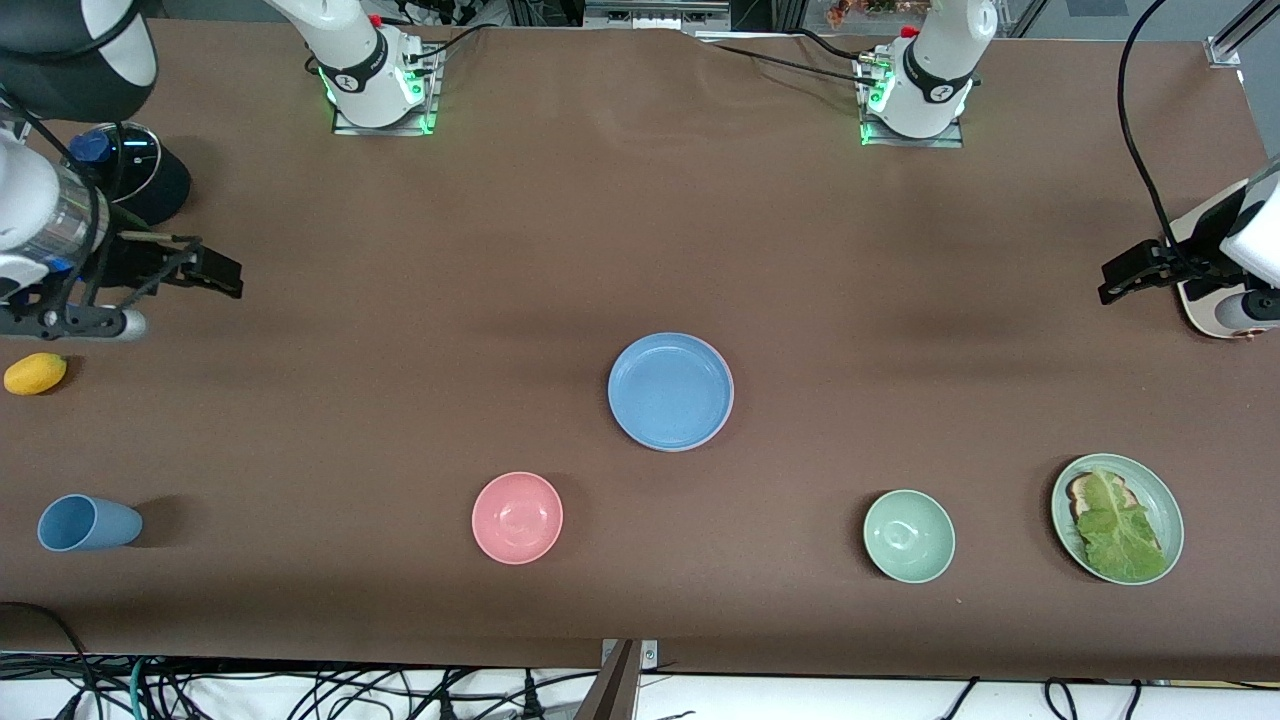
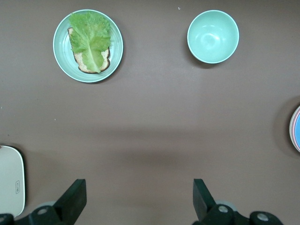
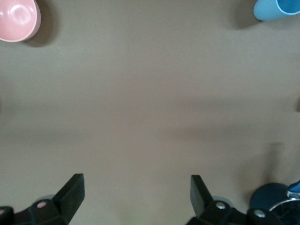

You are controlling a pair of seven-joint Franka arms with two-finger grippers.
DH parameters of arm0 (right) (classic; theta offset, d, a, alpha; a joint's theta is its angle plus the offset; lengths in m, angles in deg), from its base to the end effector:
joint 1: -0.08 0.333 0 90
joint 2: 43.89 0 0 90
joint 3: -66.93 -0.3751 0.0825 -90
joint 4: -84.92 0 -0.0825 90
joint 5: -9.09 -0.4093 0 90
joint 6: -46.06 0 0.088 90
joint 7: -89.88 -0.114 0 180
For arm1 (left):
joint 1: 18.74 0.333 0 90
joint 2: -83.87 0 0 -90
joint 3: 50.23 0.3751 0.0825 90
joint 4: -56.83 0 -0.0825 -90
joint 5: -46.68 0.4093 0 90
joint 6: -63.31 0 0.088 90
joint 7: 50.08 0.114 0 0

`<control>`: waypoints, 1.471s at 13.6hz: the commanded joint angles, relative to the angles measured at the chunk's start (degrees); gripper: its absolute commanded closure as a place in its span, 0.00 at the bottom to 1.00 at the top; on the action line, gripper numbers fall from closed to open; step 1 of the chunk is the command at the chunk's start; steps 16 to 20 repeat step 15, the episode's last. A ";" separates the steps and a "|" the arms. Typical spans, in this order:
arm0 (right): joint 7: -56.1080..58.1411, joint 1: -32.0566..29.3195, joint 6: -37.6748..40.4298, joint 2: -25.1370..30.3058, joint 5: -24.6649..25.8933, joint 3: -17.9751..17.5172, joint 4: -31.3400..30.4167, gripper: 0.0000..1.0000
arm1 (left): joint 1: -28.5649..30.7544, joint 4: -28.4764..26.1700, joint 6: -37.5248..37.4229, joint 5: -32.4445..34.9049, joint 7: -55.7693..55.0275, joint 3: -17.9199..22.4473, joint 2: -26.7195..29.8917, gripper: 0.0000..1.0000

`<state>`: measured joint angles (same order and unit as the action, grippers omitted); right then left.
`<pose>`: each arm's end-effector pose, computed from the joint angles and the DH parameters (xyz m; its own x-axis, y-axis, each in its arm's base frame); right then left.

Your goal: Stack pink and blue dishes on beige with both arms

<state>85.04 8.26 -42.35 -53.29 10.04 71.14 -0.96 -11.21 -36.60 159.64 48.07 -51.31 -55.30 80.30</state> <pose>0.6298 0.0457 0.6107 0.9931 -0.0165 -0.1163 -0.0121 -0.9992 0.0385 0.6079 0.0303 0.6194 0.9980 0.0618 -0.0111 0.0616 -0.9979 -0.0188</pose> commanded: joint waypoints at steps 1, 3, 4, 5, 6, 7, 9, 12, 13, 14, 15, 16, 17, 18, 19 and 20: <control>1.23 1.23 0.61 1.05 -0.78 0.80 -1.48 0.00 | 0.12 -0.44 -0.35 -1.21 1.24 -0.03 0.50 0.00; 1.32 1.31 0.70 1.14 -0.86 0.62 -1.48 0.00 | 0.11 -0.44 -0.35 -1.21 1.32 -0.03 0.41 0.00; 1.32 1.23 0.70 1.14 -0.95 0.71 -1.40 0.00 | 0.11 -0.44 -0.35 -1.21 1.24 -0.03 0.41 0.00; 1.41 1.23 0.70 1.14 -1.56 0.80 -0.79 0.00 | 0.11 -0.44 -0.44 -1.21 1.32 -0.03 0.41 0.00; 1.06 1.23 0.70 1.06 -1.83 0.80 0.26 0.00 | 0.03 -0.44 -0.44 -1.21 1.32 -0.03 0.41 0.00; 1.23 1.23 0.79 0.88 -1.83 0.80 0.80 0.00 | 0.03 -0.44 -0.79 -1.21 1.32 -0.11 0.32 0.00; 1.49 1.14 0.88 0.88 -1.92 1.06 0.89 0.00 | 0.03 -0.35 -0.79 -1.21 1.32 -0.03 0.41 0.00; 2.81 1.14 1.05 0.97 -1.92 1.33 0.89 0.00 | -0.06 -0.44 -0.79 -1.21 1.32 -0.11 0.32 0.00; 2.90 1.05 1.14 1.05 -1.92 1.41 0.89 0.00 | -0.06 -0.44 -0.79 -1.21 1.32 -0.11 0.32 0.00; 2.81 1.05 1.75 1.23 -1.92 1.33 0.89 0.00 | -0.24 -0.44 -0.79 -1.21 1.32 -0.11 0.23 0.00; 2.73 1.05 2.80 1.23 -1.92 1.33 0.89 0.00 | -0.24 -0.44 -0.79 -1.21 1.32 -0.11 0.14 0.00; 2.73 1.05 2.80 1.23 -1.92 1.33 0.89 0.00 | -0.24 -0.44 -0.79 -1.21 1.32 -0.11 0.14 0.00; 2.73 1.05 2.80 1.23 -1.92 1.33 0.89 0.00 | -0.24 -0.44 -0.79 -1.21 1.32 -0.11 0.14 0.00; 2.73 1.05 2.80 1.23 -1.92 1.33 0.89 0.00 | -0.24 -0.44 -0.79 -1.21 1.32 -0.11 0.14 0.00; 2.73 1.05 2.80 1.23 -1.92 1.33 0.89 0.00 | -0.24 -0.44 -0.79 -1.21 1.32 -0.11 0.14 0.00; 2.73 1.05 2.80 1.23 -1.92 1.33 0.89 0.00 | -0.24 -0.44 -0.79 -1.21 1.32 -0.11 0.14 0.00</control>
